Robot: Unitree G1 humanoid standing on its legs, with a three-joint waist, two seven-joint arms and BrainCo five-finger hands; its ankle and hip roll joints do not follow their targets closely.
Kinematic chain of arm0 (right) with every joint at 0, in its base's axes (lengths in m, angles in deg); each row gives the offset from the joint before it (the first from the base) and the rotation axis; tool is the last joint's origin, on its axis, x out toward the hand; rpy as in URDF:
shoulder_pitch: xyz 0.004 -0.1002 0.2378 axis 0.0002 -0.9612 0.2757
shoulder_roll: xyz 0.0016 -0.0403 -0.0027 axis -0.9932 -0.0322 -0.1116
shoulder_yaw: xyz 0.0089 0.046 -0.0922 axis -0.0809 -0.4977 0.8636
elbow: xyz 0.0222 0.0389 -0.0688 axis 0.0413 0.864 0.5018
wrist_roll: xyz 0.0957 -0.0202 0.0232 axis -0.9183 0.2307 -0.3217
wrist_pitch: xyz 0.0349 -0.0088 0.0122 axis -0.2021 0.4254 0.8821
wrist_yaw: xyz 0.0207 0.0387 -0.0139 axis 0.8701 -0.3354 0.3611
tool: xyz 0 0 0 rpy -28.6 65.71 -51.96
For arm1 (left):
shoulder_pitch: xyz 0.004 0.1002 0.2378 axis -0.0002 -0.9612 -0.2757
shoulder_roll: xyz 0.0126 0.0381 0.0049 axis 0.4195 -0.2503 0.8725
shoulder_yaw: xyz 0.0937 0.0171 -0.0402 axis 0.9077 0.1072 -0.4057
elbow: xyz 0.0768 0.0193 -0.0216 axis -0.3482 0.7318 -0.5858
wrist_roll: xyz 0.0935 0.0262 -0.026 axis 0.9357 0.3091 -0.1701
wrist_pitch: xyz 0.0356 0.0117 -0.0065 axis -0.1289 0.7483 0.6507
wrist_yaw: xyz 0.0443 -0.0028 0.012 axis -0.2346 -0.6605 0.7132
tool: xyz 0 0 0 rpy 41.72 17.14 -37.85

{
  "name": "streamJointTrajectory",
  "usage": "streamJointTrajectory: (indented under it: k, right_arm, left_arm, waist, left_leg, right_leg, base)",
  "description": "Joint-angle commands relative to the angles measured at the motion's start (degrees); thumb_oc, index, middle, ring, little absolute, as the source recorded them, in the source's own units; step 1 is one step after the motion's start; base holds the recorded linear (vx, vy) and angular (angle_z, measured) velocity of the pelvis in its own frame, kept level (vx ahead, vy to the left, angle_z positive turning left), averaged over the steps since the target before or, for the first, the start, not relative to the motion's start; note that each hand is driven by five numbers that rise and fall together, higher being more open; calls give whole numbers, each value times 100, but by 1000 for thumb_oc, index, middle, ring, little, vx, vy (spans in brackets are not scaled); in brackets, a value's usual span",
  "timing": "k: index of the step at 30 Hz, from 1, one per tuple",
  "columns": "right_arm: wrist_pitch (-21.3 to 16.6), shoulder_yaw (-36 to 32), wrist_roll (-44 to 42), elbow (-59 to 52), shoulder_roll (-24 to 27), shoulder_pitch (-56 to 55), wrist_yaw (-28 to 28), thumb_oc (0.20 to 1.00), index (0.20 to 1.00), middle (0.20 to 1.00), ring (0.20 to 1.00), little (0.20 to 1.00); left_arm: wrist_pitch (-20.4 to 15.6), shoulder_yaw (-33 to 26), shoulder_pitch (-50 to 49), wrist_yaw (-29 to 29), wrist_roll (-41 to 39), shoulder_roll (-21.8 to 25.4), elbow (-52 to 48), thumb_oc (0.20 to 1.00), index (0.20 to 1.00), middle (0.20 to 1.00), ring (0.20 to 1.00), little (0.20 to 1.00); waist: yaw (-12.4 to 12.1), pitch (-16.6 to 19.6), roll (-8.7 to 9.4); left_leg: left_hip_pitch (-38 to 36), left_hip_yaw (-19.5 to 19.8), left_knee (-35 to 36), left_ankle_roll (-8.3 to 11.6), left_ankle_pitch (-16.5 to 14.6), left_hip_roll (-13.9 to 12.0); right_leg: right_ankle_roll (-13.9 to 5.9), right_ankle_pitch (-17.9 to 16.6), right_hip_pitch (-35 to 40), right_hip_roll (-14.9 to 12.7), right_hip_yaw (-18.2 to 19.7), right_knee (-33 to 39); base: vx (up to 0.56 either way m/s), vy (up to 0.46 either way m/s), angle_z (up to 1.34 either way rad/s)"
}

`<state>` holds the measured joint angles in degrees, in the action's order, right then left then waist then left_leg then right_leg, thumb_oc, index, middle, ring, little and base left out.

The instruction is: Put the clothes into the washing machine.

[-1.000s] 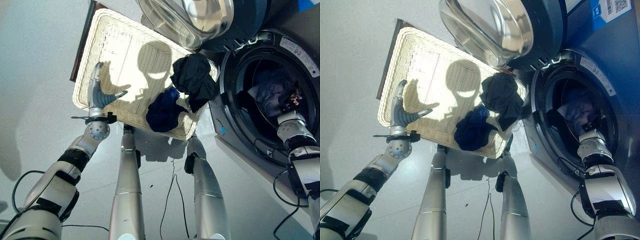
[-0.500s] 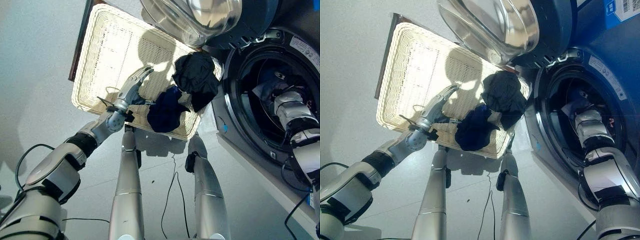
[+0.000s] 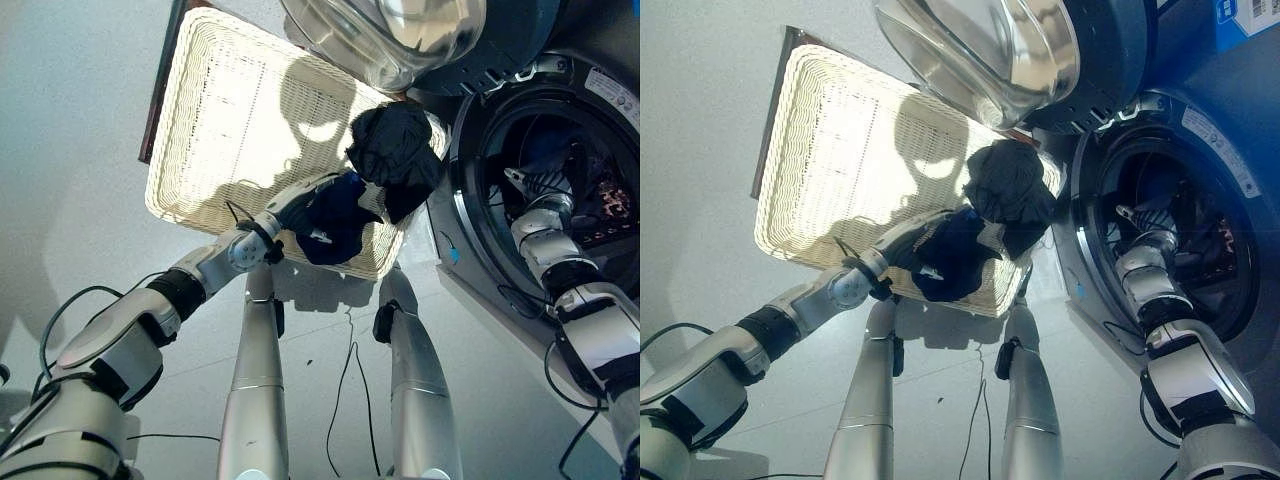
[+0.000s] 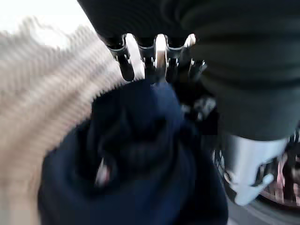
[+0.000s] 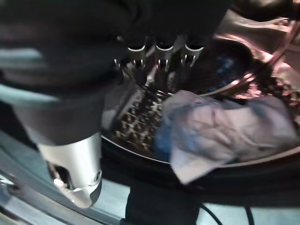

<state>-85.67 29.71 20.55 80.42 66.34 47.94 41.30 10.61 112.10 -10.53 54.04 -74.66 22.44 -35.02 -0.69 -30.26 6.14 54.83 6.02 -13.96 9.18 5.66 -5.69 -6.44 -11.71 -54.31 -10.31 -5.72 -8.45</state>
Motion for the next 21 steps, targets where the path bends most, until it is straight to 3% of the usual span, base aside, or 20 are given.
streamJointTrajectory:
  k: [1, 8, 12, 21]
  right_arm:
    - [-276, -106, 109, -9, 484, -102, -263, 1000, 1000, 1000, 1000, 1000]
    - [-371, -85, 141, 115, 369, -13, -281, 1000, 1000, 1000, 1000, 1000]
    - [-368, -60, 123, 92, 333, 34, -293, 1000, 1000, 1000, 1000, 1000]
    - [-571, 107, 121, 132, 76, 115, -505, 1000, 1000, 1000, 1000, 1000]
  left_arm:
    - [-11, -125, -153, -305, 109, -391, -478, 1000, 1000, 1000, 1000, 1000]
    - [286, 6, -181, -496, 270, -554, -249, 1000, 1000, 1000, 1000, 1000]
    - [395, 99, -139, -454, 771, -621, 79, 1000, 1000, 1000, 1000, 1000]
    - [553, 209, 125, 962, 2148, -919, 1291, 1000, 1000, 1000, 1000, 1000]
  waist:
    - [73, 47, -413]
    - [102, 47, -368]
    - [129, 47, -327]
    - [202, 47, -181]
  left_leg:
    - [43, -154, 48, -644, 114, 395]
    - [91, -145, -19, -664, 87, 396]
    - [92, -156, -47, -659, 79, 375]
    - [119, -151, -101, -666, 56, 344]
  right_leg:
    - [-164, -111, -59, 217, -205, -357]
    - [-154, -123, -97, 262, -178, -378]
    - [-149, -112, -93, 273, -169, -403]
    - [-134, -92, -110, 332, -148, -441]
  base:
    - [0, 0, 0]
    - [0, 0, 0]
    - [0, 0, 0]
    - [0, 0, 0]
